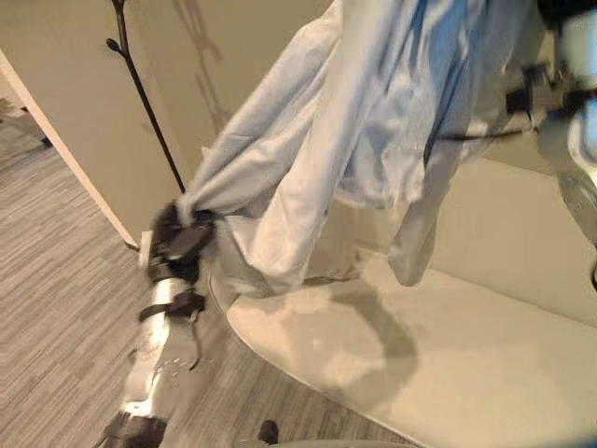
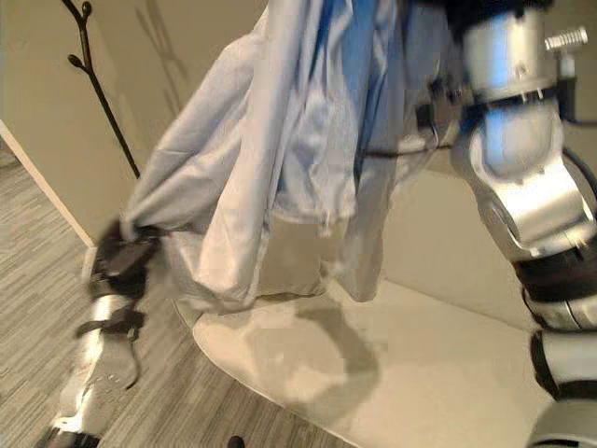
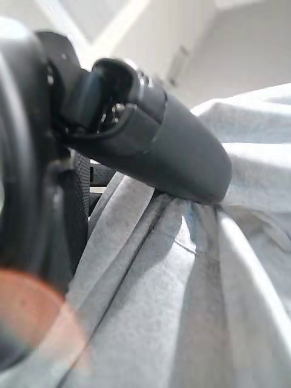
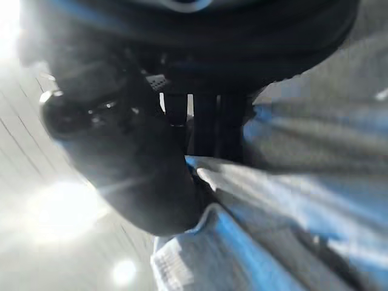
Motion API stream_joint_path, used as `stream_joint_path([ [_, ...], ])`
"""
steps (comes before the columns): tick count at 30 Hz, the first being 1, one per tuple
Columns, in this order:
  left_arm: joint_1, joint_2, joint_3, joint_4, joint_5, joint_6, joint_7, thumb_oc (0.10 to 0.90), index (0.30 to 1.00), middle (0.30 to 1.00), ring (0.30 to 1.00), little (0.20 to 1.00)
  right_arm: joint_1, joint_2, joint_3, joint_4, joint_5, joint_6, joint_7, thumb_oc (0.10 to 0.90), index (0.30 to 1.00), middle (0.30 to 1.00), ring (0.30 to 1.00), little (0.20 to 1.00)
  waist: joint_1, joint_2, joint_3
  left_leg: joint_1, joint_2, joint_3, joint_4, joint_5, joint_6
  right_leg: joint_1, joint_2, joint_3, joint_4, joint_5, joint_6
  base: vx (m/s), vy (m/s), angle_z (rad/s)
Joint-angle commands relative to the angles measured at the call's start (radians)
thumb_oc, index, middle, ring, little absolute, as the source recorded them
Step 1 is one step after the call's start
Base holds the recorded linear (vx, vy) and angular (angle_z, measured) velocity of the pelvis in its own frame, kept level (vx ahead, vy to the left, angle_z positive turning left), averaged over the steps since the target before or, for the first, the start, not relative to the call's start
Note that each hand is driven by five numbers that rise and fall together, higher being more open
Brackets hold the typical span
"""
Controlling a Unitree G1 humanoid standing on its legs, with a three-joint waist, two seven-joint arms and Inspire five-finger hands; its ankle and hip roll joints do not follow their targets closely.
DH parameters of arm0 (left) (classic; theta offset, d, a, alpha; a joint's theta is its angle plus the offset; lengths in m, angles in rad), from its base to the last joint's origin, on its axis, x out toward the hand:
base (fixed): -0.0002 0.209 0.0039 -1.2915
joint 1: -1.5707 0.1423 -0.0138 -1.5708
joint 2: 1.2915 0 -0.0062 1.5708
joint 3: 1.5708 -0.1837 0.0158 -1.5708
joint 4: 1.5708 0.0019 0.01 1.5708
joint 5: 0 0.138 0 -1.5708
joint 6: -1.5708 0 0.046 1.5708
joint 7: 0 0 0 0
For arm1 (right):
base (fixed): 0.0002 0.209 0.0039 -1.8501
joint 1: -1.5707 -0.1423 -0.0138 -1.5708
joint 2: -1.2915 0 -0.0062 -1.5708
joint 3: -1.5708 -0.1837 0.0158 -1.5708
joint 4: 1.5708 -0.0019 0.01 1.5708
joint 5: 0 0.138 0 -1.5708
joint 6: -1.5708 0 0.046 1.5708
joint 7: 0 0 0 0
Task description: Hang the clothes on the sofa on the clothes rack.
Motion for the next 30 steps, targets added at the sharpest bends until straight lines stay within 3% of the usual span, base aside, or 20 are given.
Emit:
stream_joint_path([
  [1, -0.056, 0.091, 0.043, -0.112, 0.217, -0.106, 0.005, 0.4, 0.3, 0.3, 0.3, 0.3, 0.05, -0.017, -0.185, 0.015, -0.026, -0.075, 0.033, 0.4, 0.3, 0.3, 0.3, 0.3, 0.038, -0.05, -0.07, -0.07, -0.024, 0.019, 0.002, -0.004, -0.014, 0.037, -0.056, -0.038, 0.006, -0.083, 0.053, -0.1, 0.027, 0.37],
  [3, -0.052, 0.096, 0.095, -0.114, 0.293, -0.11, 0.023, 0.4, 0.3, 0.3, 0.3, 0.3, 0.126, 0.0, -0.236, -0.016, -0.054, -0.083, 0.047, 0.4, 0.3, 0.3, 0.3, 0.3, 0.047, -0.046, -0.051, -0.077, -0.029, 0.071, 0.033, -0.034, 0.006, 0.035, -0.073, -0.069, 0.006, -0.079, 0.057, -0.08, 0.067, 0.49],
  [4, -0.037, 0.1, 0.148, -0.129, 0.352, -0.112, 0.036, 0.4, 0.3, 0.3, 0.3, 0.3, 0.213, 0.029, -0.294, -0.052, -0.09, -0.074, 0.065, 0.4, 0.3, 0.3, 0.3, 0.3, 0.059, -0.046, -0.044, -0.082, -0.034, 0.099, 0.097, -0.089, 0.024, 0.031, -0.09, -0.089, 0.006, -0.079, 0.061, -0.05, 0.081, 0.41],
  [6, -0.035, 0.107, 0.17, -0.137, 0.387, -0.115, 0.047, 0.4, 0.3, 0.3, 0.3, 0.3, 0.259, 0.044, -0.325, -0.075, -0.112, -0.072, 0.071, 0.4, 0.3, 0.3, 0.3, 0.3, 0.063, -0.048, -0.042, -0.078, -0.034, 0.105, 0.129, -0.124, 0.028, 0.028, -0.098, -0.095, 0.006, -0.078, 0.065, -0.03, 0.105, 0.47],
  [8, -0.05, 0.117, 0.229, -0.141, 0.48, -0.125, 0.084, 0.4, 0.3, 0.3, 0.3, 0.3, 0.365, 0.067, -0.398, -0.136, -0.226, -0.07, 0.079, 0.4, 0.3, 0.3, 0.3, 0.3, 0.056, -0.05, -0.03, -0.063, -0.004, 0.123, 0.171, -0.173, 0.036, 0.001, -0.123, -0.115, 0.006, -0.064, 0.069, -0.05, 0.148, 0.45],
  [9, -0.05, 0.118, 0.227, -0.143, 0.483, -0.125, 0.087, 0.4, 0.3, 0.3, 0.3, 0.3, 0.375, 0.07, -0.406, -0.144, -0.231, -0.067, 0.077, 0.4, 0.3, 0.3, 0.3, 0.3, 0.056, -0.052, -0.03, -0.064, -0.003, 0.122, 0.173, -0.175, 0.035, 0.001, -0.122, -0.116, 0.006, -0.064, 0.069, -0.02, 0.101, 0.35],
  [11, -0.053, 0.113, 0.251, -0.152, 0.548, -0.132, 0.11, 0.4, 0.3, 0.3, 0.3, 0.3, 0.468, 0.109, -0.473, -0.208, -0.339, -0.065, 0.075, 0.4, 0.3, 0.3, 0.3, 0.3, 0.047, -0.055, -0.027, -0.042, 0.049, 0.128, 0.181, -0.182, 0.03, -0.012, -0.143, -0.129, 0.006, -0.062, 0.071, 0.01, 0.171, 0.3],
  [12, -0.044, 0.112, 0.271, -0.157, 0.586, -0.141, 0.125, 0.4, 0.3, 0.3, 0.3, 0.3, 0.543, 0.148, -0.515, -0.253, -0.456, -0.051, 0.056, 0.4, 0.3, 0.3, 0.3, 0.3, 0.043, -0.054, -0.027, -0.016, 0.091, 0.117, 0.167, -0.164, 0.023, -0.022, -0.161, -0.138, 0.006, -0.064, 0.073, 0.04, 0.174, 0.3],
  [14, -0.038, 0.112, 0.276, -0.157, 0.604, -0.142, 0.136, 0.4, 0.3, 0.3, 0.3, 0.3, 0.595, 0.179, -0.538, -0.287, -0.542, -0.036, 0.032, 0.4, 0.3, 0.3, 0.3, 0.3, 0.042, -0.049, -0.029, 0.005, 0.121, 0.104, 0.149, -0.153, 0.011, -0.016, -0.164, -0.141, 0.006, -0.069, 0.076, 0.06, 0.237, 0.25],
  [15, -0.045, 0.113, 0.275, -0.145, 0.635, -0.145, 0.173, 0.4, 0.3, 0.3, 0.3, 0.3, 0.661, 0.258, -0.555, -0.33, -0.649, -0.023, -0.02, 0.4, 0.3, 0.3, 0.3, 0.3, 0.03, -0.041, -0.022, 0.008, 0.18, 0.084, 0.129, -0.092, -0.008, -0.023, -0.183, -0.154, 0.006, -0.072, 0.08, 0.04, 0.408, 0.15],
  [17, -0.058, 0.115, 0.264, -0.135, 0.645, -0.147, 0.194, 0.4, 0.3, 0.3, 0.3, 0.3, 0.688, 0.309, -0.551, -0.346, -0.683, -0.012, -0.05, 0.4, 0.3, 0.3, 0.3, 0.3, 0.021, -0.043, -0.017, 0.003, 0.208, 0.08, 0.106, -0.049, -0.012, -0.03, -0.199, -0.165, 0.006, -0.072, 0.082, 0.01, 0.383, 0.21],
  [18, -0.08, 0.103, 0.233, -0.11, 0.642, -0.143, 0.222, 0.4, 0.3, 0.3, 0.3, 0.3, 0.726, 0.383, -0.517, -0.35, -0.788, 0.027, -0.121, 0.4, 0.3, 0.3, 0.3, 0.3, 0.003, -0.033, -0.004, -0.005, 0.268, 0.094, 0.064, 0.027, -0.031, -0.036, -0.224, -0.181, 0.006, -0.076, 0.095, 0.0, 0.313, 0.2],
  [20, -0.085, 0.099, 0.219, -0.107, 0.652, -0.139, 0.235, 0.4, 0.3, 0.3, 0.3, 0.3, 0.755, 0.409, -0.506, -0.349, -0.832, 0.041, -0.151, 0.4, 0.3, 0.3, 0.3, 0.3, 0.0, -0.025, -0.002, -0.007, 0.281, 0.084, 0.044, 0.05, -0.044, -0.039, -0.233, -0.18, 0.006, -0.075, 0.104, 0.04, 0.485, 0.25],
  [21, -0.095, 0.093, 0.188, -0.11, 0.661, -0.131, 0.24, 0.4, 0.3, 0.3, 0.3, 0.3, 0.789, 0.435, -0.497, -0.348, -0.884, 0.059, -0.193, 0.4, 0.3, 0.3, 0.3, 0.3, -0.002, -0.015, -0.002, -0.027, 0.277, 0.049, 0.044, 0.056, -0.052, -0.046, -0.251, -0.179, 0.006, -0.067, 0.117, 0.13, 0.942, 0.25],
  [23, -0.106, 0.058, 0.083, -0.115, 0.643, -0.118, 0.215, 0.4, 0.3, 0.3, 0.3, 0.3, 0.87, 0.471, -0.505, -0.355, -1.036, 0.139, -0.246, 0.4, 0.3, 0.3, 0.3, 0.3, -0.022, 0.012, -0.01, -0.088, 0.229, 0.059, 0.153, -0.165, -0.043, -0.04, -0.329, -0.201, 0.006, -0.033, 0.164, 0.17, 0.968, 0.14],
  [24, -0.107, 0.059, 0.081, -0.115, 0.644, -0.118, 0.215, 0.4, 0.3, 0.3, 0.3, 0.3, 0.873, 0.472, -0.508, -0.357, -1.036, 0.139, -0.246, 0.4, 0.3, 0.3, 0.3, 0.3, -0.022, 0.01, -0.012, -0.094, 0.224, 0.057, 0.158, -0.163, -0.04, -0.043, -0.333, -0.204, 0.006, -0.03, 0.165, 0.2, 0.989, 0.5],
  [25, -0.127, 0.048, -0.019, -0.094, 0.646, -0.119, 0.187, 0.4, 0.3, 0.3, 0.3, 0.3, 0.901, 0.513, -0.492, -0.344, -1.05, 0.161, -0.264, 0.4, 0.3, 0.3, 0.3, 0.3, -0.033, 0.011, -0.008, -0.125, 0.16, 0.079, 0.267, -0.287, -0.012, -0.027, -0.404, -0.22, 0.006, 0.051, 0.19, 0.11, 0.656, 0.69],
  [26, -0.13, 0.049, -0.023, -0.091, 0.647, -0.121, 0.188, 0.4, 0.3, 0.3, 0.3, 0.3, 0.902, 0.514, -0.495, -0.344, -1.05, 0.16, -0.264, 0.4, 0.3, 0.3, 0.3, 0.3, -0.035, 0.007, -0.01, -0.136, 0.151, 0.076, 0.276, -0.287, -0.007, -0.031, -0.412, -0.224, 0.006, 0.054, 0.193, 0.17, 0.989, 0.6],
  [29, -0.151, 0.06, -0.101, -0.096, 0.598, -0.11, 0.162, 0.4, 0.3, 0.3, 0.3, 0.3, 0.848, 0.555, -0.414, -0.294, -1.068, 0.211, -0.286, 0.4, 0.3, 0.3, 0.3, 0.3, -0.024, 0.015, 0.02, -0.151, 0.085, 0.127, 0.286, -0.319, 0.067, -0.096, -0.498, -0.299, 0.071, 0.224, 0.18, 0.02, 0.783, 0.22],
  [30, -0.145, 0.081, -0.119, -0.12, 0.588, -0.107, 0.139, 0.4, 0.3, 0.3, 0.3, 0.3, 0.821, 0.551, -0.378, -0.281, -1.095, 0.221, -0.295, 0.4, 0.3, 0.3, 0.3, 0.3, -0.026, 0.021, 0.031, -0.143, 0.06, 0.139, 0.243, -0.297, 0.096, -0.14, -0.493, -0.327, 0.139, 0.185, 0.156, 0.02, 0.846, -0.2],
])
